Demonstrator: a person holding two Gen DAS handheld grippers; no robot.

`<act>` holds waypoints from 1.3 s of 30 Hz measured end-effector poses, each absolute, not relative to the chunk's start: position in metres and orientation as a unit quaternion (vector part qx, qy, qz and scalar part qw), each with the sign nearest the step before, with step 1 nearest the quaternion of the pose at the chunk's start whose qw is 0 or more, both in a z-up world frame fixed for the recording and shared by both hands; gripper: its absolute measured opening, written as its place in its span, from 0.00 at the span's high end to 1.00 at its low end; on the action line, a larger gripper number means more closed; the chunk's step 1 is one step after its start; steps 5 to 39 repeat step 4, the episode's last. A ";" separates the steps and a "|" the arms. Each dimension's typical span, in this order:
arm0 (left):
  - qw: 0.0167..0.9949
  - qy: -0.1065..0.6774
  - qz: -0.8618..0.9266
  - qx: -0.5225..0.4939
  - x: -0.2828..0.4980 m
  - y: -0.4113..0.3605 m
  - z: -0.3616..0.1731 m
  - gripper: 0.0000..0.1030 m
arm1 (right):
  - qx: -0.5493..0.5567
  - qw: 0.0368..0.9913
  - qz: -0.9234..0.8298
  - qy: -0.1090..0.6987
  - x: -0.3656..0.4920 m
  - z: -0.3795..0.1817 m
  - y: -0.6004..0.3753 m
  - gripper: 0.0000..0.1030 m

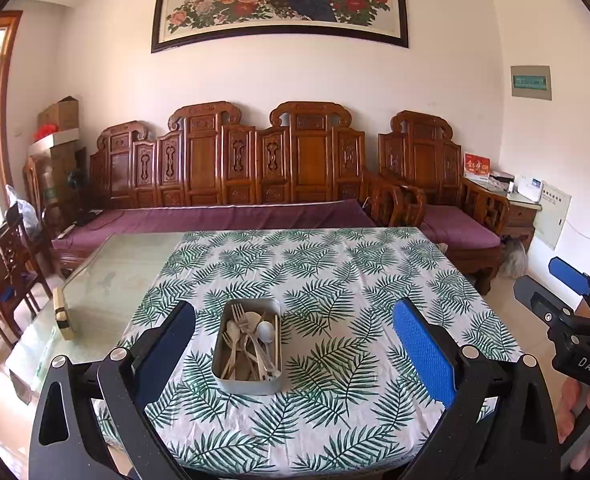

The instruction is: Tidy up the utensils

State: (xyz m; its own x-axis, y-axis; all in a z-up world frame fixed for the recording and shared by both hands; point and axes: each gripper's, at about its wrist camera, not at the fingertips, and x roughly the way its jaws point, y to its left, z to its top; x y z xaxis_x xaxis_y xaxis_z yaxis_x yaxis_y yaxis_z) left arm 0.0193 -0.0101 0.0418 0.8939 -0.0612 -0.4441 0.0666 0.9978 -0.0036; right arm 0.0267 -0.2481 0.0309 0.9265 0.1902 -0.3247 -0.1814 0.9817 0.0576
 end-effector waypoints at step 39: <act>0.973 0.228 -0.033 0.007 0.019 -0.010 0.042 0.08 | 0.012 0.982 0.092 0.166 0.027 0.031 -0.251 0.03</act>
